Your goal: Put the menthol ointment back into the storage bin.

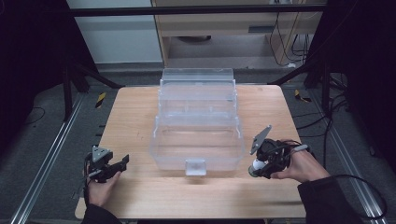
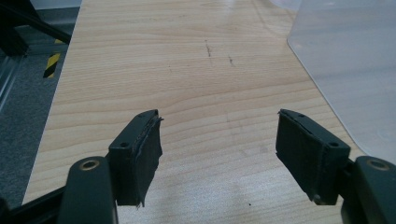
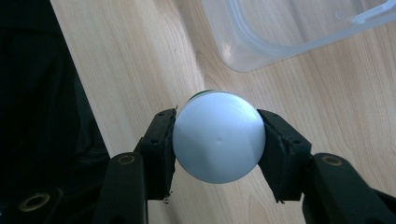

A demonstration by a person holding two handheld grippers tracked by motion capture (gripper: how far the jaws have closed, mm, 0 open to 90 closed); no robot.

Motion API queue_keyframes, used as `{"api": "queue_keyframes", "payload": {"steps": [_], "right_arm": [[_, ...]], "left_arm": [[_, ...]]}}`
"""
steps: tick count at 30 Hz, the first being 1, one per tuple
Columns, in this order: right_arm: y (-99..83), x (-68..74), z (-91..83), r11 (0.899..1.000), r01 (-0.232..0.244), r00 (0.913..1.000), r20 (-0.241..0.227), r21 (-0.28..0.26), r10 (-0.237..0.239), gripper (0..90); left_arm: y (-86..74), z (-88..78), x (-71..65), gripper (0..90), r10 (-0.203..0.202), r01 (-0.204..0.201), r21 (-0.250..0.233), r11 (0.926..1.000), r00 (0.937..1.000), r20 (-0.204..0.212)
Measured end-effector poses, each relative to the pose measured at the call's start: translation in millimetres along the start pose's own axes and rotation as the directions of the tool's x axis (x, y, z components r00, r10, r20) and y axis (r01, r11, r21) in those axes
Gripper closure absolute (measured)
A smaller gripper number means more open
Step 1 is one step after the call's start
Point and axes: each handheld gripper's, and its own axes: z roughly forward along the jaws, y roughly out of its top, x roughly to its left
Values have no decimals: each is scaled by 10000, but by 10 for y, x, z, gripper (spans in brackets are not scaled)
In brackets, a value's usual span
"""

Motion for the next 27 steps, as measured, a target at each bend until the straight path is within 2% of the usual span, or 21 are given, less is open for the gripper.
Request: {"api": "queue_keyframes", "payload": {"steps": [9, 19, 27], "right_arm": [[65, -75, -109, 9999, -114, 9999, -92, -75, 114, 502], [196, -131, -225, 10000, -22, 9999, -132, 38, 22, 502], [292, -188, -290, 9999, 95, 9999, -134, -95, -96, 502]], "left_arm": [[-2, 6, 1, 306, -9, 9, 25, 10000, 10000, 7], [-3, 5, 1, 306, -4, 4, 19, 10000, 10000, 17], [-3, 7, -2, 306, 4, -4, 22, 10000, 10000, 18]]}}
